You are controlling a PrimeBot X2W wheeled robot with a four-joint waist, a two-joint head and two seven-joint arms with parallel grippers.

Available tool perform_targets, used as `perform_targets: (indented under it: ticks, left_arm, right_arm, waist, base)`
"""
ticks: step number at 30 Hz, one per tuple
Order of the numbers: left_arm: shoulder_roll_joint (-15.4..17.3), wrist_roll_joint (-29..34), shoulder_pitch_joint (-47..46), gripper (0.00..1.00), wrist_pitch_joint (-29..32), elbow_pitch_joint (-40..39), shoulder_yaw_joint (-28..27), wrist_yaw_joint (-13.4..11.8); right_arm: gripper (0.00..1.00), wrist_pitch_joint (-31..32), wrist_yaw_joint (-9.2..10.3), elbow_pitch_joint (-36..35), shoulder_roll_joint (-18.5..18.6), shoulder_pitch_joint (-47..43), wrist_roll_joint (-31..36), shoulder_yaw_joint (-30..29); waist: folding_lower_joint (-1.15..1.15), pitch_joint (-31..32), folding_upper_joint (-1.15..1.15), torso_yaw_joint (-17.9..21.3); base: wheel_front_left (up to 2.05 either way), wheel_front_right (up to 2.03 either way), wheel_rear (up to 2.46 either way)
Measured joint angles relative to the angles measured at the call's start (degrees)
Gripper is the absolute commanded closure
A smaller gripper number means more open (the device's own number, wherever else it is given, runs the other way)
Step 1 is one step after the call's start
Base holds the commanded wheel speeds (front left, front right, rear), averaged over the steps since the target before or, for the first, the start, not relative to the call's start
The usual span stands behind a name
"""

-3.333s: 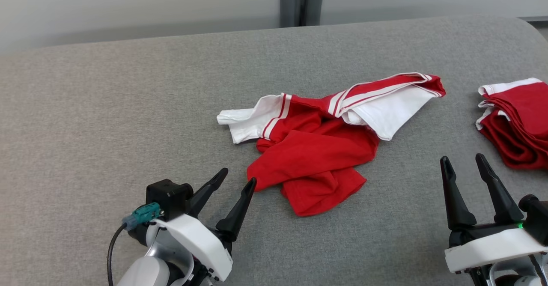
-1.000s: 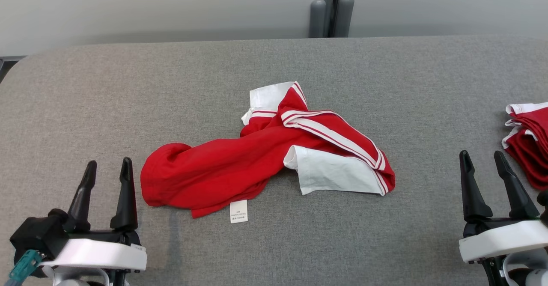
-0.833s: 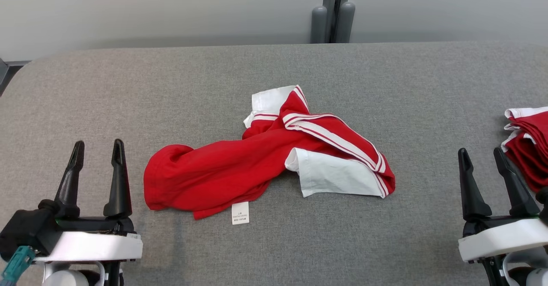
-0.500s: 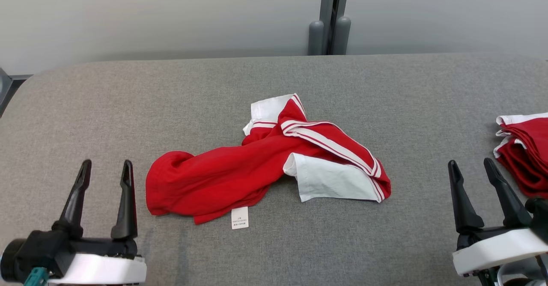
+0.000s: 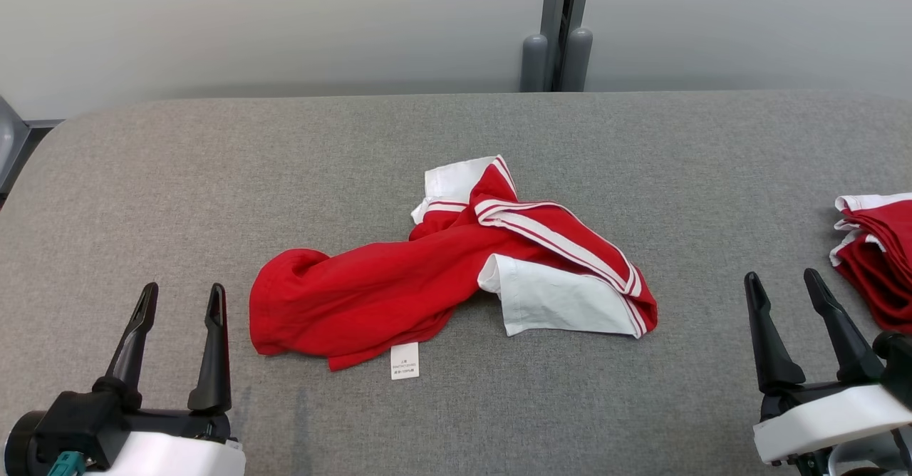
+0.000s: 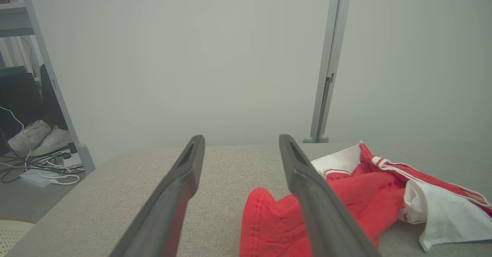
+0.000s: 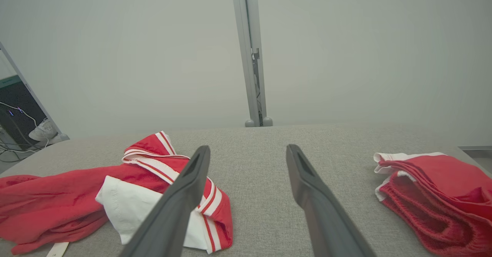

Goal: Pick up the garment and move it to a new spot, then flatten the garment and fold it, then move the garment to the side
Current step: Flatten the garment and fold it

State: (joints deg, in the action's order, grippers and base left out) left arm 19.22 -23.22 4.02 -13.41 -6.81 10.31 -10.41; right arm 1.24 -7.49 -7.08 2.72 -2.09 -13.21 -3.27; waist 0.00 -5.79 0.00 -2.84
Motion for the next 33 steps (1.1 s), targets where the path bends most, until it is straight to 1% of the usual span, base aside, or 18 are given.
perform_targets:
  ticks: [9, 12, 16, 21, 24, 27, 33]
  left_arm:
    - [0.18, -0.05, -0.02, 0.0, 0.54, -0.62, 0.54, -0.24]
    - [0.12, 0.0, -1.07, 0.0, 0.63, -0.87, 0.96, -0.23]
    - [-0.55, 0.0, -2.78, 0.0, 0.67, -0.62, 1.93, 0.2]
    - [-2.19, -0.07, -4.89, 0.0, -0.16, 0.62, 2.92, 0.85]
    - [-3.07, -0.08, -6.05, 0.0, -0.59, 1.68, 3.42, 1.56]
    - [-3.91, -0.08, -7.14, 0.0, -0.82, 2.71, 3.68, 2.32]
    - [-5.38, 0.0, -8.67, 0.0, -1.32, 4.67, 3.65, 3.37]
  right_arm:
    - [0.0, 0.37, 0.0, 0.19, 0.02, 0.14, 0.77, 0.34]
    - [0.0, 1.37, 0.0, 1.0, 0.04, 1.47, 3.14, 2.36]
    - [0.0, 3.07, 0.0, 3.47, 0.07, 3.92, 4.13, 7.71]
    - [0.0, 4.95, 0.0, 8.69, 1.58, 8.04, 3.87, 17.38]
    - [0.0, 5.38, -0.01, 12.63, 2.71, 10.75, 2.92, 22.02]
    - [0.0, 5.36, -0.01, 16.97, 3.48, 13.68, 2.46, 24.25]
    - [0.0, 4.9, 0.0, 27.07, 4.64, 19.25, 3.47, 25.8]
  waist:
    - [0.0, -0.25, 0.0, -0.63]
    - [0.0, -0.98, 0.0, -1.4]
    - [0.0, -2.34, 0.0, -3.22]
    - [0.0, -4.67, 0.0, -5.97]
    - [0.0, -6.17, 0.0, -7.7]
    - [0.0, -7.66, 0.0, -9.31]
    - [0.0, -10.27, 0.0, -11.44]
  base:
    - [0.0, 0.0, 0.0]
    - [0.0, 0.0, 0.0]
    - [0.0, 0.0, 0.0]
    - [0.0, 0.0, 0.0]
    - [0.0, 0.0, 0.0]
    - [0.0, 0.0, 0.0]
    - [0.0, 0.0, 0.0]
